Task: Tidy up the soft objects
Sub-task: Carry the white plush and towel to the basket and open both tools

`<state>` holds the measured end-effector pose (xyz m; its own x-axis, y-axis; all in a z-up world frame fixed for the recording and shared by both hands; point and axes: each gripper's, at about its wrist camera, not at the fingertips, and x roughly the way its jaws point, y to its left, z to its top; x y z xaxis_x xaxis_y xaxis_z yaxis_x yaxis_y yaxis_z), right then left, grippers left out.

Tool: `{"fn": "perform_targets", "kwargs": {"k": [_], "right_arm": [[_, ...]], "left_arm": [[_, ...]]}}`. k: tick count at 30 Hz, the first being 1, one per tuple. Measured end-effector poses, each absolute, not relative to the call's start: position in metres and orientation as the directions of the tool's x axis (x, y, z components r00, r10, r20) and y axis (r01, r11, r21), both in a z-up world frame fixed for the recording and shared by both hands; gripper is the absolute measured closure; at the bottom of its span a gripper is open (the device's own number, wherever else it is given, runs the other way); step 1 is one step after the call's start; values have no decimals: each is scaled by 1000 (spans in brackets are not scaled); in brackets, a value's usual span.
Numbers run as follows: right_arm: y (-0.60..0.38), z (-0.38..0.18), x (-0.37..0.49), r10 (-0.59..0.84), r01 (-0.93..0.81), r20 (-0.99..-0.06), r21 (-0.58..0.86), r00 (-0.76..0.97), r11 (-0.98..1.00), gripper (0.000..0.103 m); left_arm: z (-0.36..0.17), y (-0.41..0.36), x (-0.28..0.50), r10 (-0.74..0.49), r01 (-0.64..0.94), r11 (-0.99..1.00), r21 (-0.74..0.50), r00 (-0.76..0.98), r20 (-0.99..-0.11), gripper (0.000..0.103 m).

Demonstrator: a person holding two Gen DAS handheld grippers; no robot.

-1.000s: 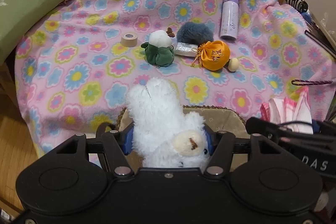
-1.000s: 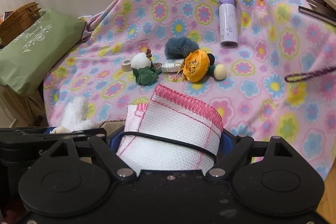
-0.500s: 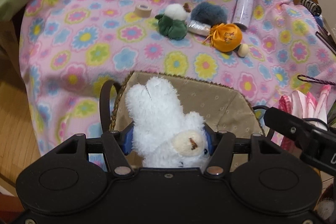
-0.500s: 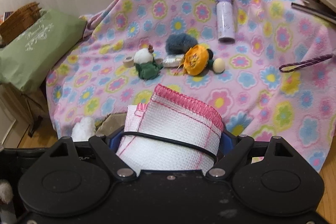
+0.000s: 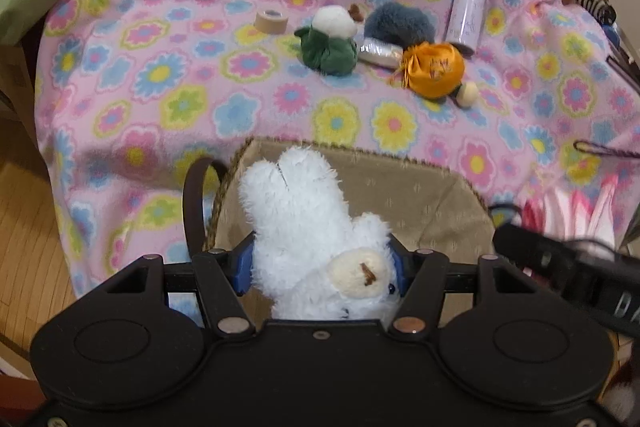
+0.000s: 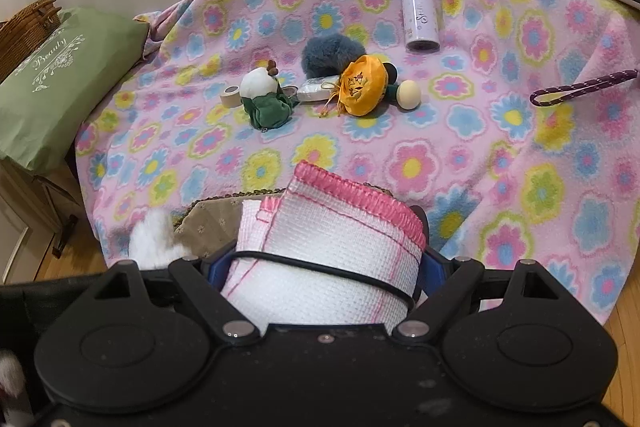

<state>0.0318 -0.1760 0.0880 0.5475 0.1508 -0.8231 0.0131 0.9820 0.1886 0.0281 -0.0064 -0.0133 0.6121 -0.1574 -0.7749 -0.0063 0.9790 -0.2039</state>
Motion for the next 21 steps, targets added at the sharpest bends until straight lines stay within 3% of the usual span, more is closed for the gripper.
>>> {"fn": "perform_targets", "kwargs": {"k": [7, 17, 21], "right_arm": [[-174, 92, 31, 148, -6, -810, 176, 568, 984, 14], [-176, 94, 31, 141, -7, -805, 168, 576, 986, 14], [-176, 95, 29, 136, -5, -800, 165, 584, 986, 14]], "left_arm": [[-15, -4, 30, -129, -28, 982, -188, 627, -768, 37], [-15, -4, 31, -140, -20, 981, -193, 619, -773, 35], [-10, -4, 31, -152, -12, 978, -210, 646, -748, 28]]}}
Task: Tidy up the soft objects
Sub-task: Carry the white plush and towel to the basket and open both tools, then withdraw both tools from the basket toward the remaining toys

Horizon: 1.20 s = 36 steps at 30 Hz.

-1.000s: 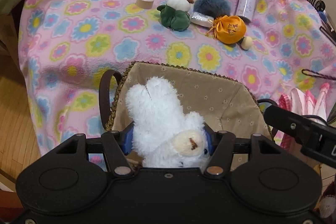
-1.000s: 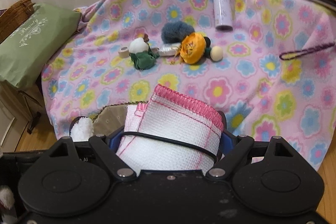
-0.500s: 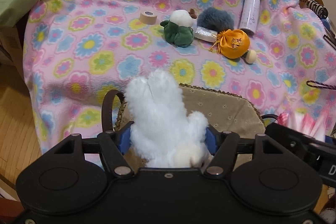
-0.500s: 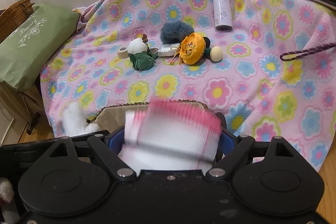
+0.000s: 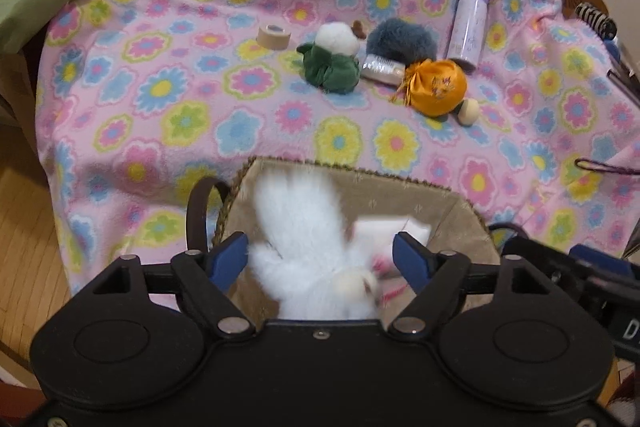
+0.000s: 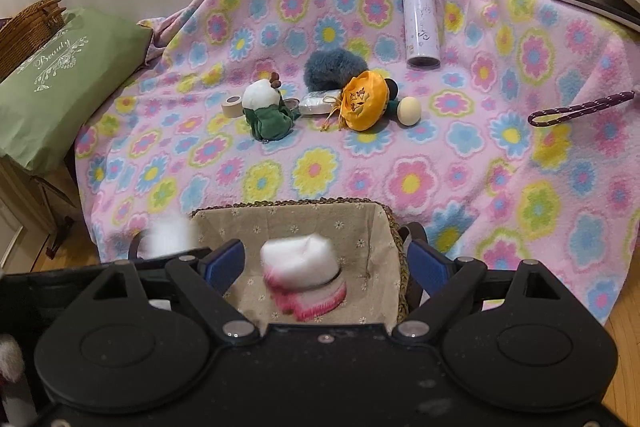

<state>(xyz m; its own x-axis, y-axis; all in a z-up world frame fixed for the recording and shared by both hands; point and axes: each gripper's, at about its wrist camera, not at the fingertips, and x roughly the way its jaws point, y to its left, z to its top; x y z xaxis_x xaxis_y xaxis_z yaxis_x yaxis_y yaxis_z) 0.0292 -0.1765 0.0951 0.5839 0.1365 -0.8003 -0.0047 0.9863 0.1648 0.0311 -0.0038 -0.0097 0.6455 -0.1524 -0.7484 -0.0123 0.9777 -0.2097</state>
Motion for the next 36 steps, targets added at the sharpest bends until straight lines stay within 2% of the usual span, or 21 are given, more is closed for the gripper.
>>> {"fn": "perform_targets", "kwargs": {"k": [36], "right_arm": [[-179, 94, 30, 124, 11, -807, 160, 578, 987, 14]], "left_arm": [[-10, -7, 21, -15, -64, 995, -74, 643, -766, 27]]}}
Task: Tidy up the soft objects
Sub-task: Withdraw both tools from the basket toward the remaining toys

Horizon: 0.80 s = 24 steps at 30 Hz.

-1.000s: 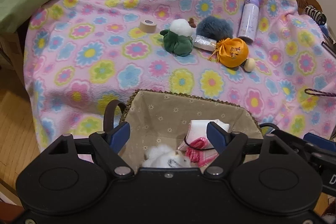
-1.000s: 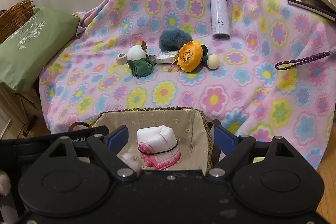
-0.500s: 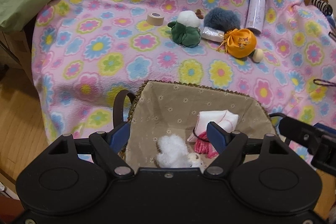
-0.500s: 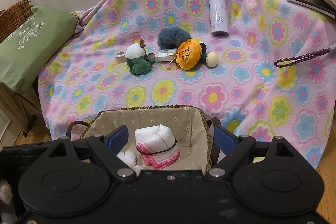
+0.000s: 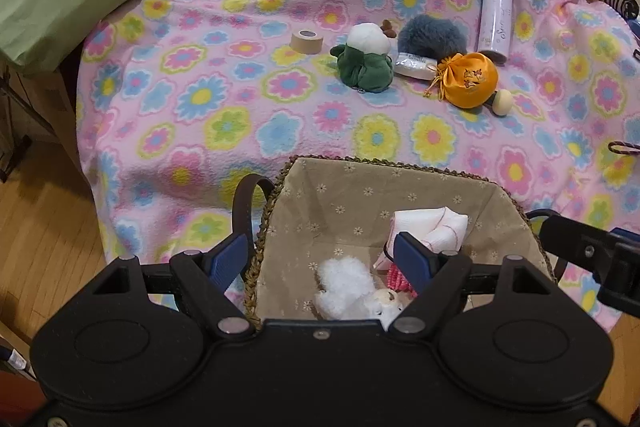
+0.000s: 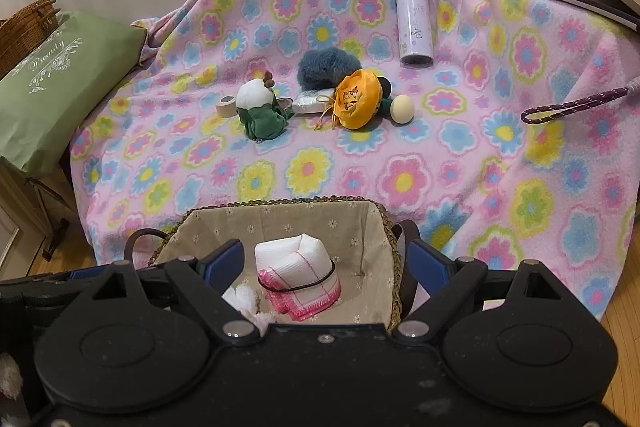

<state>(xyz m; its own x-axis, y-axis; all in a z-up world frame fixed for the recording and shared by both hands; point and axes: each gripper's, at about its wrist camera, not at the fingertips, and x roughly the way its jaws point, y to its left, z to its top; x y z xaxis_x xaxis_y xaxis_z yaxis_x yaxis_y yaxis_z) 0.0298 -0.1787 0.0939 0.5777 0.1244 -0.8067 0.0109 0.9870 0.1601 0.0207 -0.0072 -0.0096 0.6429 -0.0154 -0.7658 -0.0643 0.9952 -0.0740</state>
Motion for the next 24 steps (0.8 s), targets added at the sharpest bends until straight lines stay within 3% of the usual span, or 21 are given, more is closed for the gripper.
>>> {"fn": "perform_targets", "kwargs": {"k": [15, 24], "right_arm": [[-178, 90, 36, 133, -2, -819, 159, 558, 987, 14], [-174, 91, 52, 72, -75, -799, 33, 597, 997, 12]], "left_arm": [[-7, -4, 25, 4, -67, 997, -49, 634, -773, 27], [9, 0, 50, -3, -8, 1000, -10, 629, -778, 27]]}}
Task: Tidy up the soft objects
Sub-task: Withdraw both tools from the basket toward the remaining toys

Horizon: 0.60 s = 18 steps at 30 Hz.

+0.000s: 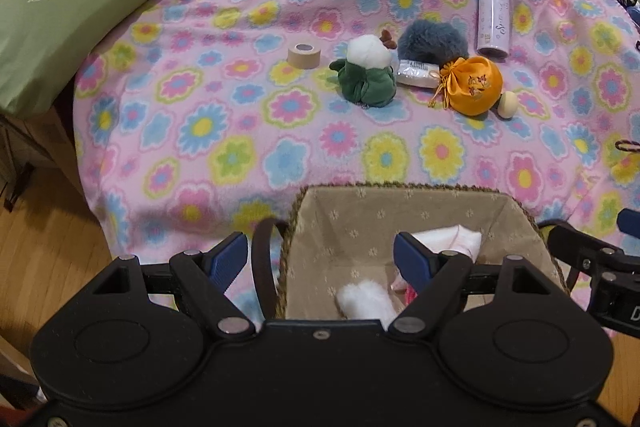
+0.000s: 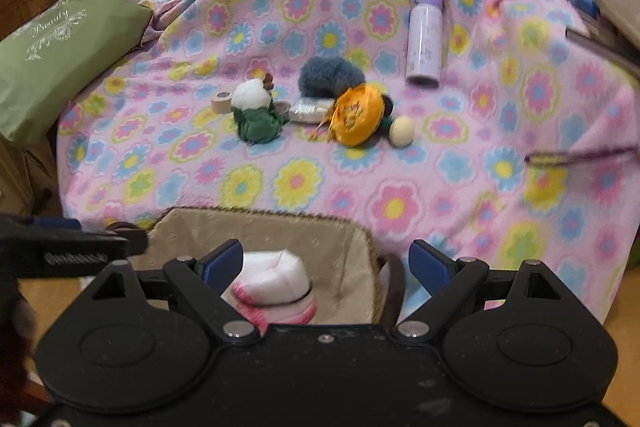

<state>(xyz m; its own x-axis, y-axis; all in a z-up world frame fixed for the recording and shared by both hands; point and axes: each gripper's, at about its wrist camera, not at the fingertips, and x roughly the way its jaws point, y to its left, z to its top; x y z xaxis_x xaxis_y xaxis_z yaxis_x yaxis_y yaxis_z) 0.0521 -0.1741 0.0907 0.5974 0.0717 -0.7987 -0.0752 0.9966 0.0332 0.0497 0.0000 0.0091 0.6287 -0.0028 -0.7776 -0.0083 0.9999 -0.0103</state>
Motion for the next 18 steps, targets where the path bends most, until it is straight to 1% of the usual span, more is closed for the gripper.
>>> {"fn": "perform_targets", "kwargs": {"k": [4, 9, 15, 18], "right_arm": [[-178, 90, 67, 52, -96, -778, -10, 626, 995, 11], [-183, 82, 100, 34, -120, -761, -58, 648, 991, 10], [-191, 68, 143, 25, -129, -765, -76, 643, 989, 10], [-193, 60, 161, 13, -129, -765, -92, 644, 987, 10]], "left_arm": [[15, 0, 67, 14, 10, 1000, 26, 641, -768, 27], [15, 1, 97, 25, 31, 998, 57, 625, -780, 27], [12, 0, 128, 49, 45, 994, 100, 635, -771, 27], [13, 1, 142, 43, 50, 994, 99, 646, -762, 27]]}}
